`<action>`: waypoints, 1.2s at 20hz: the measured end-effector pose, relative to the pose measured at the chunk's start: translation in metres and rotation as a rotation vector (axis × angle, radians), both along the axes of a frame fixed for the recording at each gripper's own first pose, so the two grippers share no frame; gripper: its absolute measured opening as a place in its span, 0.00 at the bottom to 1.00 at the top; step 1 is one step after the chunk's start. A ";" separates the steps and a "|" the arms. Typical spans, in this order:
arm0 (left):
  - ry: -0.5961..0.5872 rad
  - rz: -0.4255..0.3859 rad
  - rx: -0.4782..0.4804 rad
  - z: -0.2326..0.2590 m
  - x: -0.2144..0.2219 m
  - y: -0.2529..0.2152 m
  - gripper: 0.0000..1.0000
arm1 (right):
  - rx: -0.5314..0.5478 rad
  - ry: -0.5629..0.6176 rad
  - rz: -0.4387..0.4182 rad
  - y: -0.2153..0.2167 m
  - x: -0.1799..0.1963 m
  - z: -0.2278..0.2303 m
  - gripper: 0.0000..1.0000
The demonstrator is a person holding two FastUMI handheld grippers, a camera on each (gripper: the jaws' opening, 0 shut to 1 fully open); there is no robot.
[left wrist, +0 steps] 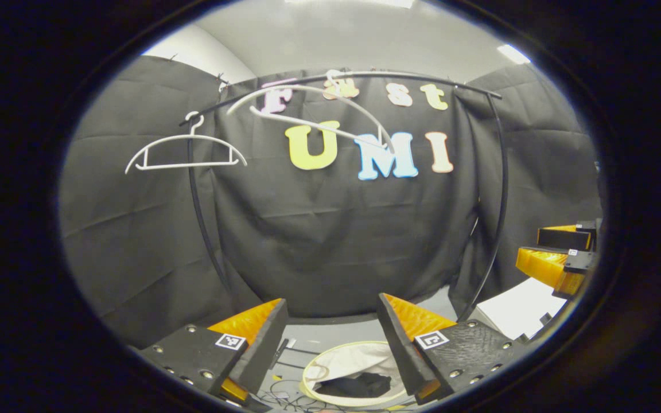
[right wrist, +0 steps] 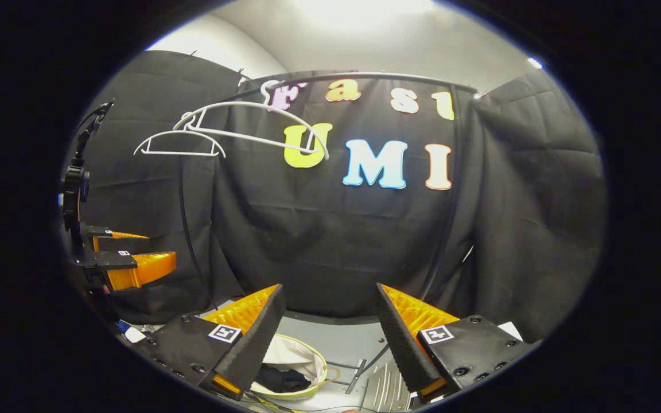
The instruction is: Grasp the clothes on the hanger with both hands and then place them into the laundry hamper below.
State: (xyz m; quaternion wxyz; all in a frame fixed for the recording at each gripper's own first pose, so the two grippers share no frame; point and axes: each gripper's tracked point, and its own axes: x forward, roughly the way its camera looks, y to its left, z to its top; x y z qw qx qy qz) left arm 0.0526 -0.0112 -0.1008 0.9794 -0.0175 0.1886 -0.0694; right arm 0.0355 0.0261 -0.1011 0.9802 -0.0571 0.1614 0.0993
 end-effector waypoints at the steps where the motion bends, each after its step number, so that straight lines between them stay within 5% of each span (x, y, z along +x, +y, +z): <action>1: -0.017 0.006 0.002 0.010 -0.006 0.000 0.91 | 0.003 -0.014 -0.010 -0.007 -0.005 0.009 0.98; 10: -0.138 0.046 -0.023 0.081 -0.045 0.007 0.91 | 0.014 -0.141 -0.079 -0.062 -0.040 0.070 0.97; 24: -0.294 0.157 -0.016 0.141 -0.100 0.044 0.91 | 0.064 -0.247 -0.155 -0.099 -0.083 0.100 0.98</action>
